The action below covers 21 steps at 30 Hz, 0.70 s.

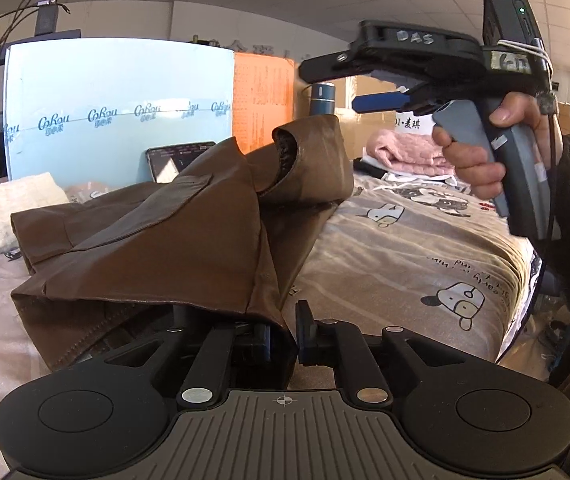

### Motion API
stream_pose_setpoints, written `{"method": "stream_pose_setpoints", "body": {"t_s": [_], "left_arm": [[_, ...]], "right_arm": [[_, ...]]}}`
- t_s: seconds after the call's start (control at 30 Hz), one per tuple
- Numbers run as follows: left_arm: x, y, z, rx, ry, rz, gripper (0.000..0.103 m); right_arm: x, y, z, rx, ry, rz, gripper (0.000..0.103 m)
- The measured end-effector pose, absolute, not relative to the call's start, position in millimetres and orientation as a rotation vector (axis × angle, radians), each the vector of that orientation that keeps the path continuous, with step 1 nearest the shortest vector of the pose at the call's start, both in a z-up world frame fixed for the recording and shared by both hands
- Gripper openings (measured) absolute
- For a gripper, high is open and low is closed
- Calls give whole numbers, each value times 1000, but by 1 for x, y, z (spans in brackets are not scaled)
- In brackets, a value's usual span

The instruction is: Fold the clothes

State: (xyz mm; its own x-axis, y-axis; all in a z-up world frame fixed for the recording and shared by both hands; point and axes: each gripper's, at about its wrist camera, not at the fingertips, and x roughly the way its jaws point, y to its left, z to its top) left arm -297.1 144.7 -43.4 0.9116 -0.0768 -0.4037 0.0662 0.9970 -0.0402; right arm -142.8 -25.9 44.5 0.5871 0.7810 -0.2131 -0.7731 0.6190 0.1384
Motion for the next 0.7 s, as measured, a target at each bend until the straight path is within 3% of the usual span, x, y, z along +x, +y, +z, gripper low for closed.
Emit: {"method": "stream_pose_setpoints", "body": {"t_s": [0.17,0.27,0.3,0.37,0.4,0.57,0.63,0.67,0.7], "left_arm": [[-301,147,-45,-43,406,-67,14],[-302,150,-44,-80,400,-72,24],[-302,152,-42,-97,392,-76,37],[-301,156,-36,-129,363,-79,76],[-300,158,-31,-142,341,-71,87],[-293,180,-12,-271,243,-99,89],[-292,182,-6,-276,205,-105,87],[-291,183,-3,-278,187,-107,85],[-291,185,0,-280,168,-110,64]], "right_arm": [[-150,31,9,-229,206,714,102],[-139,20,-8,-268,249,652,102],[-135,13,-10,-265,257,637,102],[-129,0,-15,-259,271,601,101],[-126,-6,-17,-251,280,584,100],[-112,-40,-25,-159,319,507,98],[-106,-53,-25,-104,321,491,91],[-102,-60,-25,-71,327,495,79],[-97,-67,-24,-28,342,514,62]]}}
